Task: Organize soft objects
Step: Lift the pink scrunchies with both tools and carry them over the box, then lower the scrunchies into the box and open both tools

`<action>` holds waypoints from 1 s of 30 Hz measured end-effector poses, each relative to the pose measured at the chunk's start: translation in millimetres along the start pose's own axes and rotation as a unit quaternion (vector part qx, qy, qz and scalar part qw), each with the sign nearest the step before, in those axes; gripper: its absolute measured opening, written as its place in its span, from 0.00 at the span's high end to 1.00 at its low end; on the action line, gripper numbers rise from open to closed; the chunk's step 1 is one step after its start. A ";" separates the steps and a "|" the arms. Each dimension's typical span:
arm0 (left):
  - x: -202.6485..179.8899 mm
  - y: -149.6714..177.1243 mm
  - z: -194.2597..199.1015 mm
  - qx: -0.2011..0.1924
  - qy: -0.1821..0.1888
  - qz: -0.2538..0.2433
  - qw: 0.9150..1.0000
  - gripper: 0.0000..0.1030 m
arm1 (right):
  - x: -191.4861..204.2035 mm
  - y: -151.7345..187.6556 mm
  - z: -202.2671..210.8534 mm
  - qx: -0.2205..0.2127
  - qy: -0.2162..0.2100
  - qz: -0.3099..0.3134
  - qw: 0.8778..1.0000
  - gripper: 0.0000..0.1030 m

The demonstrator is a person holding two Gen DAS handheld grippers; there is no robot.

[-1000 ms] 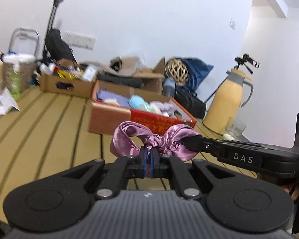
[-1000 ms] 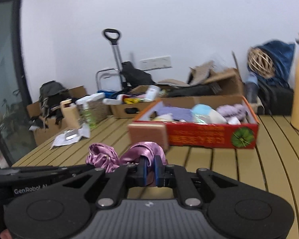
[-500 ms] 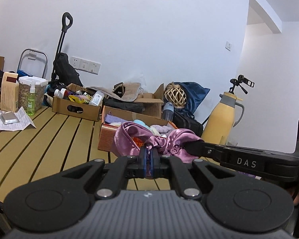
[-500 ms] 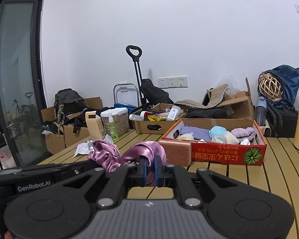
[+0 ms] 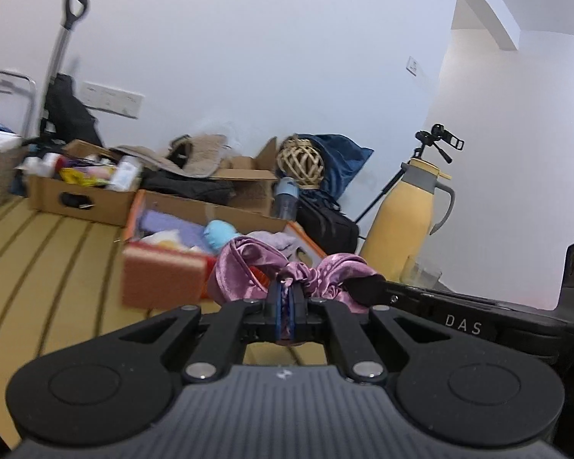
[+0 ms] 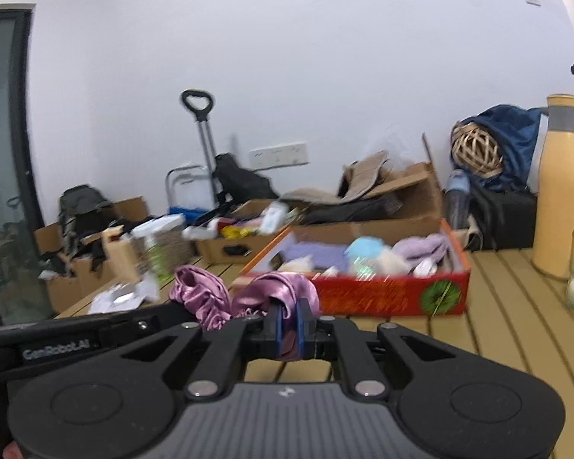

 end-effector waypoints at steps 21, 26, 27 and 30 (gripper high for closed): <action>85.6 -39.6 -251.6 0.150 -0.068 0.007 0.986 0.76 | -122.5 -41.7 -262.2 0.198 0.052 0.061 0.977 0.89; 81.4 -56.4 -216.2 0.119 -0.073 -0.009 0.990 0.53 | -128.3 -51.4 -250.1 0.249 0.018 0.040 0.968 0.82; 79.4 -60.4 -205.6 0.109 -0.084 -0.018 0.990 0.53 | -129.8 -55.1 -242.8 0.241 0.024 0.037 0.970 0.77; 74.1 -74.4 -171.6 0.092 -0.083 -0.022 0.992 0.50 | -128.1 -71.0 -212.9 0.210 0.039 0.030 0.976 0.66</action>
Point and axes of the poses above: each gripper's, at about its wrist camera, not at the fingertips, and z roughly against the way its jaws point, x to its left, y to its underside, the point moved 2 cm from there along -z, roughly the way its jaws point, and after that the axes turned 2 degrees about -z, right-handed, at the moved point
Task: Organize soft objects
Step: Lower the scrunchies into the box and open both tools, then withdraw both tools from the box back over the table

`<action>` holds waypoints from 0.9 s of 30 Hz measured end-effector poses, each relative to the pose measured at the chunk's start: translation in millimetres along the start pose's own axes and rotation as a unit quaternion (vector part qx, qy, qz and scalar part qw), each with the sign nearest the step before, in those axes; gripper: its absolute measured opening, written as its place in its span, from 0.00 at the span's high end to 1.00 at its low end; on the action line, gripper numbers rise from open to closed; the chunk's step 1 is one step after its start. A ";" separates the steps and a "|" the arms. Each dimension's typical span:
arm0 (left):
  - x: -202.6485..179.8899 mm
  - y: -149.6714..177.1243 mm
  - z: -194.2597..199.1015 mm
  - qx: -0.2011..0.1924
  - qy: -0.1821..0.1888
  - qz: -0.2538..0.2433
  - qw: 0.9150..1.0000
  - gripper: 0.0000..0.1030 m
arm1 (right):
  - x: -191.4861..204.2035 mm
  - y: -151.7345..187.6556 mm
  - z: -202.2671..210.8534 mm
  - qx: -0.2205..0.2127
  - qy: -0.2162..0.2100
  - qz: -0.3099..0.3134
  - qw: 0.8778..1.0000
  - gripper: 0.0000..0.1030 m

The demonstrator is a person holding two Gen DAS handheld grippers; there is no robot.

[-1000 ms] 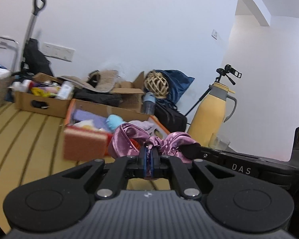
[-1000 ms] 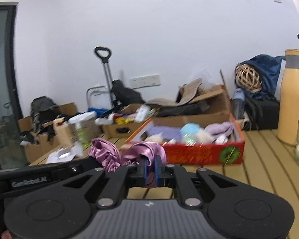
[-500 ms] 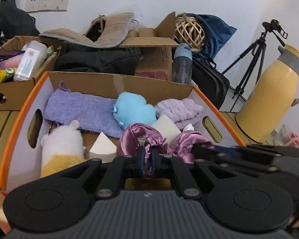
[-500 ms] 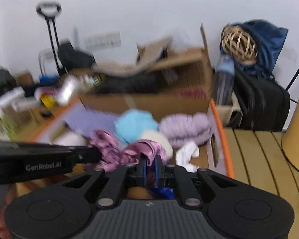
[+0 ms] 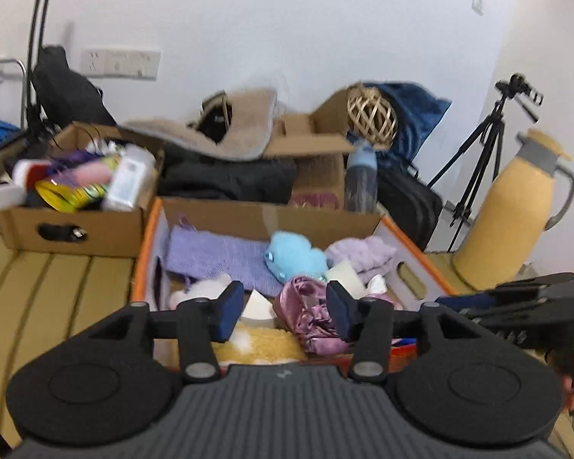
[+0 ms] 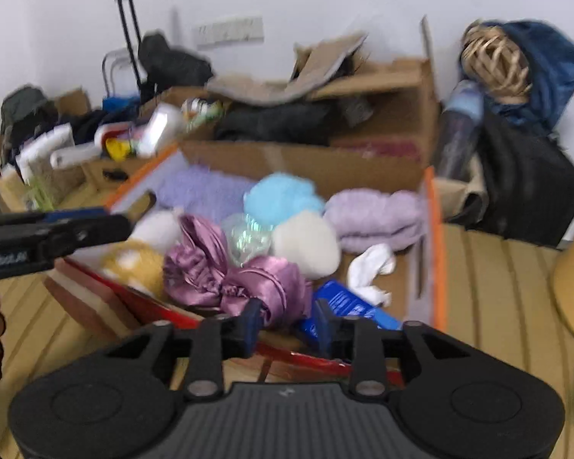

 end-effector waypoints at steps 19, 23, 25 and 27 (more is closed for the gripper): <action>-41.4 97.3 288.2 -0.150 -0.078 -0.059 0.984 0.05 | 81.7 136.7 282.2 -0.237 0.005 0.029 0.971 0.23; -49.5 139.1 338.2 -0.174 -0.103 -0.045 0.978 0.02 | 106.9 188.6 306.9 -0.230 -0.004 0.035 0.973 0.20; -52.0 162.5 355.6 -0.181 -0.113 -0.040 0.976 0.00 | 116.9 212.5 316.9 -0.237 0.004 0.034 0.971 0.16; -51.3 179.1 362.0 -0.168 -0.125 -0.030 0.977 0.00 | 124.5 238.1 324.0 -0.245 0.000 0.027 0.969 0.12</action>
Point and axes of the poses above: each gripper's, at about its wrist camera, not at the fingertips, and z roughly against the way its jaws point, x to its left, y to its underside, the point moved 2 cm from there along -z, roughly the way its jaws point, and after that the axes turned 2 degrees about -z, right-handed, at the moved point
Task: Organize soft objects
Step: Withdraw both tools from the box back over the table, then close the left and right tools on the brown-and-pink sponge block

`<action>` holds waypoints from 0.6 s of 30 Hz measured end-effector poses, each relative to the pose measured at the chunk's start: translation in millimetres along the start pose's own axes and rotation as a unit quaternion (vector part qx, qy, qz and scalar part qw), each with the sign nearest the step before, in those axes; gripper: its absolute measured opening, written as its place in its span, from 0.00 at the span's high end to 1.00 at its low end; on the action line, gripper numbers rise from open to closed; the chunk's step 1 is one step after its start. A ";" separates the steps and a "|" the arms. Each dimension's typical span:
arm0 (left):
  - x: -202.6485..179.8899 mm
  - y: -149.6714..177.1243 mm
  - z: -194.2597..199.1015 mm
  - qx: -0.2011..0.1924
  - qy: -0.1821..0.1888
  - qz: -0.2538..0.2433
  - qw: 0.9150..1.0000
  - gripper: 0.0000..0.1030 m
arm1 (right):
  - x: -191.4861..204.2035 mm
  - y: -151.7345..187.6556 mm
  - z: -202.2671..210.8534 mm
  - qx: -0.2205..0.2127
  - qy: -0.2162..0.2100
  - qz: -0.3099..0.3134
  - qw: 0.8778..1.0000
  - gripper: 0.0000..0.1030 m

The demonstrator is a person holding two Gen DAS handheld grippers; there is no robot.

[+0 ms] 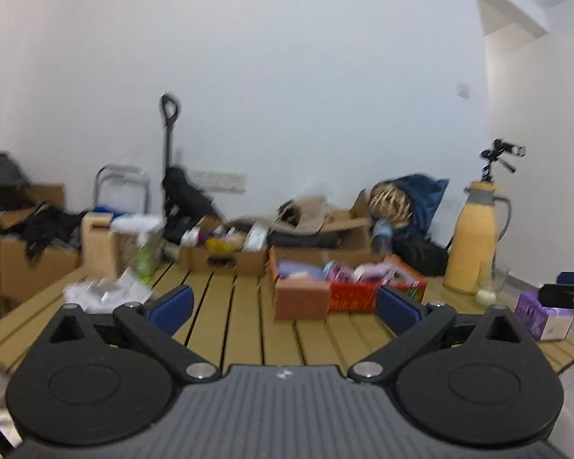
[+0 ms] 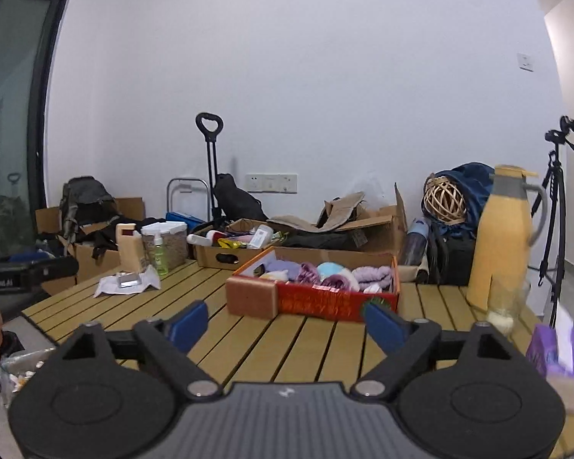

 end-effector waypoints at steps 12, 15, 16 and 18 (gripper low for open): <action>14.3 18.3 -49.9 0.052 -0.009 0.015 0.998 0.00 | -1.9 29.9 -22.1 0.029 0.021 -0.034 0.999 0.12; 20.2 17.7 -91.9 0.069 -0.002 0.035 0.997 0.02 | -7.1 31.3 -58.6 0.049 0.026 -0.042 0.998 0.13; 21.5 15.7 -107.9 0.076 0.001 0.040 0.996 0.07 | -9.3 29.6 -71.8 0.054 0.023 -0.044 0.997 0.13; 24.1 10.3 -139.6 0.079 0.010 0.048 0.996 0.10 | -13.1 25.7 -106.8 0.062 0.007 -0.053 0.997 0.15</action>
Point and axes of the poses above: each gripper's, at about its wrist camera, not at the fingertips, and z roughly against the way its jaws point, x to its left, y to its underside, the point moved 2 cm from there along -z, roughly the way its jaws point, and after that the axes turned 2 degrees about -z, right-handed, at the moved point
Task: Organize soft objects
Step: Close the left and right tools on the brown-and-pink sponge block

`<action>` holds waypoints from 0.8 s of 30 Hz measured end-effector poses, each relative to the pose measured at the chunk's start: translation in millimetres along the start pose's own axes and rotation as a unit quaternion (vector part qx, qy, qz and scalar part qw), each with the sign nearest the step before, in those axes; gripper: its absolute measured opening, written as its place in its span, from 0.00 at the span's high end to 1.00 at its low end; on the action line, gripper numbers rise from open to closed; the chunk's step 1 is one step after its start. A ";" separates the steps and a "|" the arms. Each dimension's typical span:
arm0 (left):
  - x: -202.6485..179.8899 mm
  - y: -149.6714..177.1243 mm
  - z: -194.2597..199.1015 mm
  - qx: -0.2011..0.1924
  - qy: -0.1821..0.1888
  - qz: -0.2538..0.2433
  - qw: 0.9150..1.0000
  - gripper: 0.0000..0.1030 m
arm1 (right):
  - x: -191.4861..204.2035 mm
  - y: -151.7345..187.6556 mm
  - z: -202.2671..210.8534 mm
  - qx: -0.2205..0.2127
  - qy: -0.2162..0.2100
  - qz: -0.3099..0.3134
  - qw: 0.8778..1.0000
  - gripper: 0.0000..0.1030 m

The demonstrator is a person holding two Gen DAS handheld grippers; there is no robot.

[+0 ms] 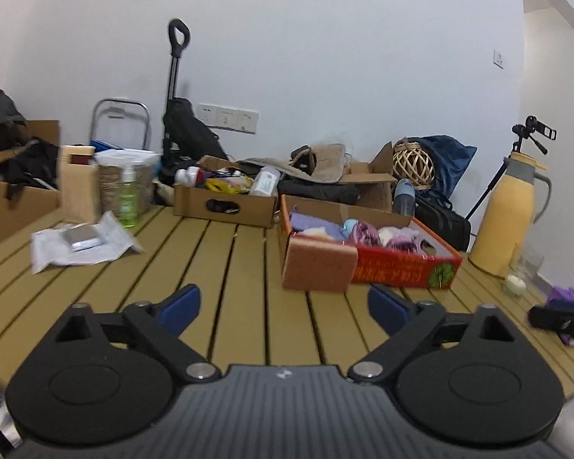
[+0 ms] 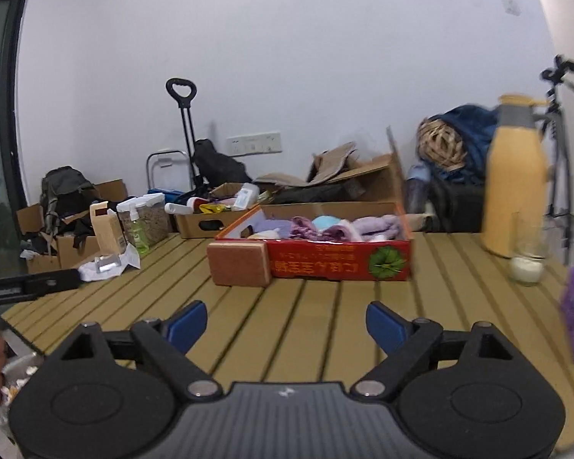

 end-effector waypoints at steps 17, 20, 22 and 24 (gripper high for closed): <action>29.7 -41.6 -237.5 0.135 0.097 0.095 0.981 0.65 | -2.2 -57.2 -271.4 0.074 -0.060 -0.109 0.989 0.61; 29.3 -37.1 -240.8 0.133 0.100 0.094 0.982 0.65 | -3.4 -51.3 -290.2 0.090 -0.076 -0.131 0.984 0.63; 32.4 -35.7 -242.9 0.132 0.106 0.101 0.980 0.65 | -7.0 -47.3 -294.4 0.087 -0.095 -0.157 0.979 0.63; 33.8 -36.2 -243.4 0.136 0.109 0.111 0.978 0.65 | -9.9 -45.0 -297.6 0.088 -0.103 -0.173 0.975 0.63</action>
Point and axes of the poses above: each gripper's, at about its wrist camera, not at the fingertips, and z roughly against the way its jaws point, x to its left, y to its underside, the point moved 2 cm from there along -z, roughly the way its jaws point, and after that the axes turned 2 degrees about -z, right-handed, at the moved point
